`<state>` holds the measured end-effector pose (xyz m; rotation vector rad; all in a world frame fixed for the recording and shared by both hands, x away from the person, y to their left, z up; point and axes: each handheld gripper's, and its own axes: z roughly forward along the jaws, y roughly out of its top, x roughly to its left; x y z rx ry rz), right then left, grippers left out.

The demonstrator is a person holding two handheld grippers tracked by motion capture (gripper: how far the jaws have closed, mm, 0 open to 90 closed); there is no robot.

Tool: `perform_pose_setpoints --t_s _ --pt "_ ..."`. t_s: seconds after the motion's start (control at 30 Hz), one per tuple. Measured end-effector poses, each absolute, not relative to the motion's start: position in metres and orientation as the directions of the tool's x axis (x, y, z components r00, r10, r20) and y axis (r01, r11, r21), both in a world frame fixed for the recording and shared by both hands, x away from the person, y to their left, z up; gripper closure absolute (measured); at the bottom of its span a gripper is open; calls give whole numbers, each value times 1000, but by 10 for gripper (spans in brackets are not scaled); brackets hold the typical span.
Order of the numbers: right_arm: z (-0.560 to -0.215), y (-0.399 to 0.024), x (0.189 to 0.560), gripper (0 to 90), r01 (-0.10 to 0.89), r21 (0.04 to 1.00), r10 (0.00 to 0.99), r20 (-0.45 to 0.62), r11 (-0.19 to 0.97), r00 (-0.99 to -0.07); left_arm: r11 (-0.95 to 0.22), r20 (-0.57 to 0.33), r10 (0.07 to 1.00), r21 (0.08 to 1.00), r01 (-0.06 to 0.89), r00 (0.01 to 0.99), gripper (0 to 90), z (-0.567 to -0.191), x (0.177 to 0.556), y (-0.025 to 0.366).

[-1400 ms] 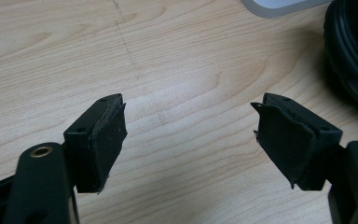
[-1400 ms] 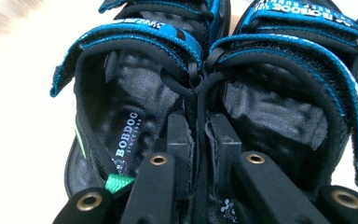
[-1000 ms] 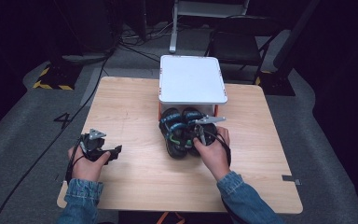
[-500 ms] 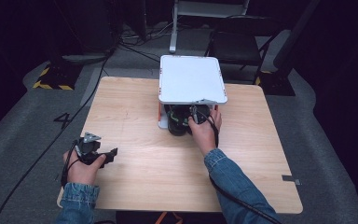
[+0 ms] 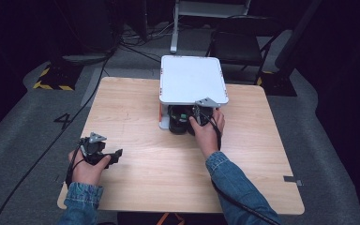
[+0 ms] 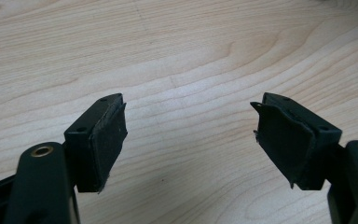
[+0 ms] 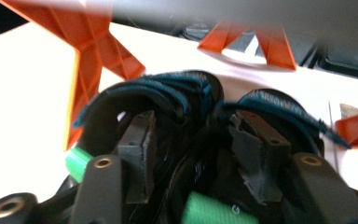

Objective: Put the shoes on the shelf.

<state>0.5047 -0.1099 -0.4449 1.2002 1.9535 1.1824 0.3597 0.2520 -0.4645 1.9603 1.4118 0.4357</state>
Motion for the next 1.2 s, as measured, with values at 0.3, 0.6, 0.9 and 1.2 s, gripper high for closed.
perform_pose_setpoints --t_s 0.3,0.6,0.9,1.2 --pt "-419 -144 472 427 342 918 870 -4 198 -493 -219 -110 902 718 661 418 251 -455 373 227" --pt "-404 -183 429 424 390 906 832 86 163 -548 -280 -94 849 754 594 520 262 -440 381 190" --pt "-409 -195 390 444 376 908 780 100 182 -617 -344 -98 754 784 517 650 378 -437 381 163" --pt "-434 -199 380 520 439 875 731 161 204 -663 -399 -107 701 761 512 705 564 -444 379 147"
